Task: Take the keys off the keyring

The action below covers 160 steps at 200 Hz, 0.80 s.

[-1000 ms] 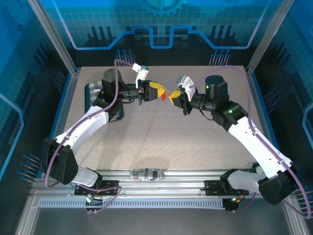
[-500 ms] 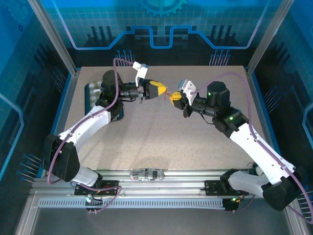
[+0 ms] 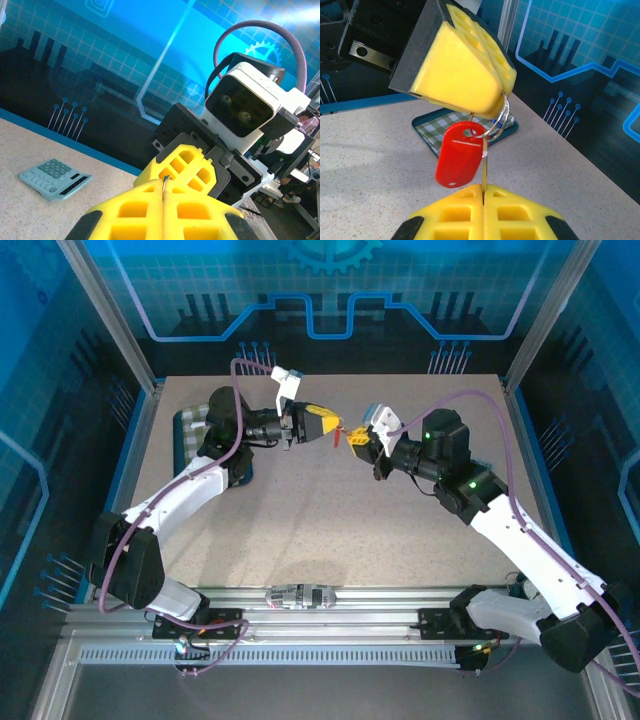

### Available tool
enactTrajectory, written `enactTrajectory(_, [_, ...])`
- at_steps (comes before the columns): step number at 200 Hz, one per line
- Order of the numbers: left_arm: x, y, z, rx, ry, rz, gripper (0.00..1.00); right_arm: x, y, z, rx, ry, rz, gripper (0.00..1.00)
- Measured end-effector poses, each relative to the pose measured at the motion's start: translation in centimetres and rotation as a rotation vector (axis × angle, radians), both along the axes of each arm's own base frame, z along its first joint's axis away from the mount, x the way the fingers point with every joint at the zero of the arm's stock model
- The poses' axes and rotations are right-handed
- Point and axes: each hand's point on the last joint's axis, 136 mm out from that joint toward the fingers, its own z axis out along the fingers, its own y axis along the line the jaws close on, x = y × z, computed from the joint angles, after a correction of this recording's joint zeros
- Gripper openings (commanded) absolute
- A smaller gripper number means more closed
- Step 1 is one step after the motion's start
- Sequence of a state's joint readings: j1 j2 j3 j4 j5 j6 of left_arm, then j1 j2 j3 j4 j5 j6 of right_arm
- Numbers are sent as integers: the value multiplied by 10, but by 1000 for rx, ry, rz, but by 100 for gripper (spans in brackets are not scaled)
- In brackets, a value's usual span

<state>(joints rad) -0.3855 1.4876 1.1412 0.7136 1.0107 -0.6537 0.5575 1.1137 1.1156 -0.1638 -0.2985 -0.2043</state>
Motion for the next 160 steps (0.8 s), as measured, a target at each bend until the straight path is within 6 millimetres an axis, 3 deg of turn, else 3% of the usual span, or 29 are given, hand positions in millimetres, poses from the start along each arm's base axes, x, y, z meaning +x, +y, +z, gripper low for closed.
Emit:
enactTrajectory(52, [-1,0,4,-13,3,-3,0,-3,6,1,-35,-47,-20,0])
enactTrajectory(86, [2,1,7,-30,12,15,0,-18,21,-1,-71,-84,33,0])
enactTrajectory(160, [6,5,-1,-26,35,47,0,-18,17,-2,-85,-103,10,0])
